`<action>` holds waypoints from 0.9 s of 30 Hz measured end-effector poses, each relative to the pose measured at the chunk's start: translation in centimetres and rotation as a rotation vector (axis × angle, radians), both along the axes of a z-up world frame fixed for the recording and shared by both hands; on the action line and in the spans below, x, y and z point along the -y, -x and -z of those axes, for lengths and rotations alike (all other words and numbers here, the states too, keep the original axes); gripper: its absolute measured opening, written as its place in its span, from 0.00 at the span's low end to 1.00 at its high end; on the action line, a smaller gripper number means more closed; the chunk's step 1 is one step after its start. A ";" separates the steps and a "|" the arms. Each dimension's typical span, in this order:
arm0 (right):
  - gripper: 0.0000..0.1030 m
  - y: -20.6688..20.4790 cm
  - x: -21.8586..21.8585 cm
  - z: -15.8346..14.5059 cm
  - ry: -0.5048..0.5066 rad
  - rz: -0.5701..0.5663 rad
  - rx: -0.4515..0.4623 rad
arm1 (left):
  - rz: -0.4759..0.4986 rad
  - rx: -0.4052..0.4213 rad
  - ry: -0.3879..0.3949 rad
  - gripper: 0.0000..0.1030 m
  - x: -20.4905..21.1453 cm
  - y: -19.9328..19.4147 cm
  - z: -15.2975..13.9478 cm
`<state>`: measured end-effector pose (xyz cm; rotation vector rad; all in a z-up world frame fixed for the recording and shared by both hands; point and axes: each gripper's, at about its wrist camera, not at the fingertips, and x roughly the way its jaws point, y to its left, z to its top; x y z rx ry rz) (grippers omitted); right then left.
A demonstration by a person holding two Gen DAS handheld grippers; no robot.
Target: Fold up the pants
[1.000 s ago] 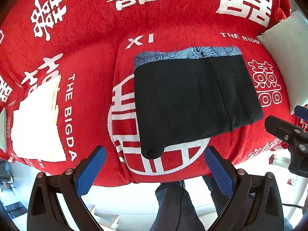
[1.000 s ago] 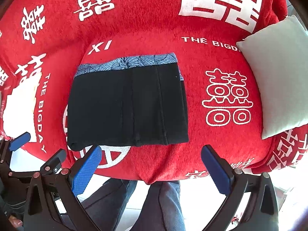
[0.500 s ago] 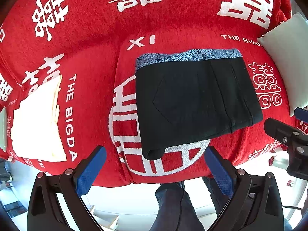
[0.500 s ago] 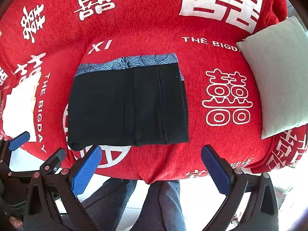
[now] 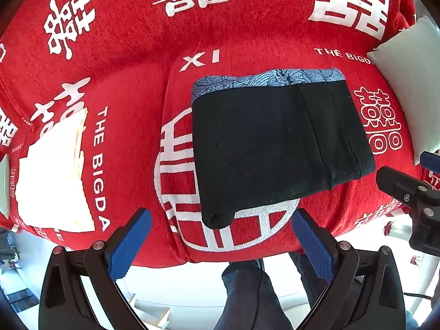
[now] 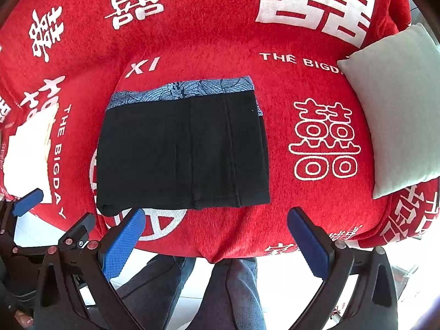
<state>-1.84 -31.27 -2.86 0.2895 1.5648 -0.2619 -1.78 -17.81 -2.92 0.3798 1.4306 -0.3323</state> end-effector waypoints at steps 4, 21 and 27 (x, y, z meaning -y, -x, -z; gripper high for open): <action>1.00 0.0 0.0 0.0 0.000 -0.001 -0.001 | 0.004 0.000 -0.003 0.99 0.1 0.0 0.1; 1.00 -0.1 0.1 0.1 0.000 -0.001 -0.001 | 0.005 -0.003 0.000 0.99 0.0 -0.1 0.2; 1.00 -0.2 0.0 0.3 -0.002 -0.003 -0.005 | 0.003 0.000 -0.001 0.99 0.0 -0.2 0.3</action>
